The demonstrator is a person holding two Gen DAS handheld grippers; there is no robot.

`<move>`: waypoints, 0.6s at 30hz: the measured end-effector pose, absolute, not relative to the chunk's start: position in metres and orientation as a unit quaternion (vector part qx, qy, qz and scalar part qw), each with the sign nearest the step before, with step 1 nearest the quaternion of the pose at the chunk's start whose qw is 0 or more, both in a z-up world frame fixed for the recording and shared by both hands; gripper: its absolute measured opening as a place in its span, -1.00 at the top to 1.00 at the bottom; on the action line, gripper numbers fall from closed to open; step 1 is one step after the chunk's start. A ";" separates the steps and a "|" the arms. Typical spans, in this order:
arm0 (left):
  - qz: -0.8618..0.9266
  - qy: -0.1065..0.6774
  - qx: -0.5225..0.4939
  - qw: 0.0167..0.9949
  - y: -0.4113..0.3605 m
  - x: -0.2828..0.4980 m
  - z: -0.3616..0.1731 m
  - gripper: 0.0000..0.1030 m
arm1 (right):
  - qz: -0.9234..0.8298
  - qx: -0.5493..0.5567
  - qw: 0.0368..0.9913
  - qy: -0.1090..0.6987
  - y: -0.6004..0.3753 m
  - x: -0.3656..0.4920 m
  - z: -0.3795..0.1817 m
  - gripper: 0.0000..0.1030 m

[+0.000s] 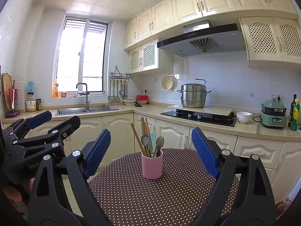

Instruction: Organize utensils

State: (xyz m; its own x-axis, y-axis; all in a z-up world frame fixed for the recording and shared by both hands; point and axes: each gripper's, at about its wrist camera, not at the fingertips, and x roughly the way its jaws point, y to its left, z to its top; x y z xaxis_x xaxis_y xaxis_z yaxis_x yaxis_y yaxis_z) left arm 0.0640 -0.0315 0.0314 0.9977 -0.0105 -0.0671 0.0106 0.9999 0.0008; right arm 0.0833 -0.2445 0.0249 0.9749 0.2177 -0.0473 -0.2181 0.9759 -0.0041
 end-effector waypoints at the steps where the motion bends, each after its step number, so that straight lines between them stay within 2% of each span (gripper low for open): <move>1: -0.005 0.033 0.001 0.999 -0.032 0.064 0.031 -0.68 | 0.109 -0.004 0.994 0.023 -0.245 0.083 0.024 -0.68; 18: -0.006 0.036 0.003 0.999 -0.032 0.064 0.031 -0.68 | 0.108 -0.002 0.994 0.026 -0.248 0.083 0.022 -0.69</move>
